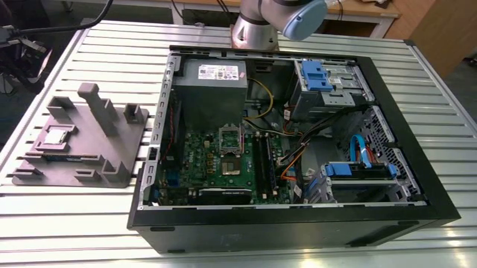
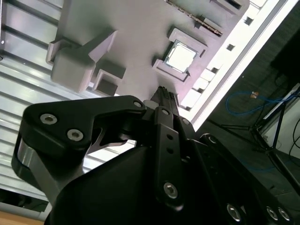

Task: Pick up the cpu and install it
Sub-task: 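Reach for the cpu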

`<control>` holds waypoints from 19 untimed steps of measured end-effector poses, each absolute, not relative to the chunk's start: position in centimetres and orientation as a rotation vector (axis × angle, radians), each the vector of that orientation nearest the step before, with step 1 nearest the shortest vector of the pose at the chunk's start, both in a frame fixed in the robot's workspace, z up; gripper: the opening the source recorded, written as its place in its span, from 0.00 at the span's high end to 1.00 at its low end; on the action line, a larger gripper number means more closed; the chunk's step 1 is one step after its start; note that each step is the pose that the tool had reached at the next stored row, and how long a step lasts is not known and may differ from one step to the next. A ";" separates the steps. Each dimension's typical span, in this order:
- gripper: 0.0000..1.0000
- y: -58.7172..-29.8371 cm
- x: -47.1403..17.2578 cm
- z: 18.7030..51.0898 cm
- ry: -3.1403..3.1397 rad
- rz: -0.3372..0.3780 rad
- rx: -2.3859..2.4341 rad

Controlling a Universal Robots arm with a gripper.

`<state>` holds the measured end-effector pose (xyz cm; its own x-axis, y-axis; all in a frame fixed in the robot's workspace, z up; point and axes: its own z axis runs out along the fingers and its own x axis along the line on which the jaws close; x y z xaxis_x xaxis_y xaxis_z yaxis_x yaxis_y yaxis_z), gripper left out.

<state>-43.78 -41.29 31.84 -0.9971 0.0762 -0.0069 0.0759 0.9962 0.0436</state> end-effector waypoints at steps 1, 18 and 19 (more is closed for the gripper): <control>0.90 -41.3 -43.8 31.7 3.134 0.068 0.119; 0.90 -41.7 -43.8 30.4 3.149 0.067 0.120; 0.90 -41.7 -43.8 30.3 3.149 0.067 0.119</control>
<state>-43.83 -41.70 30.31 -0.9971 0.0754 0.0119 0.0758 0.9962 0.0421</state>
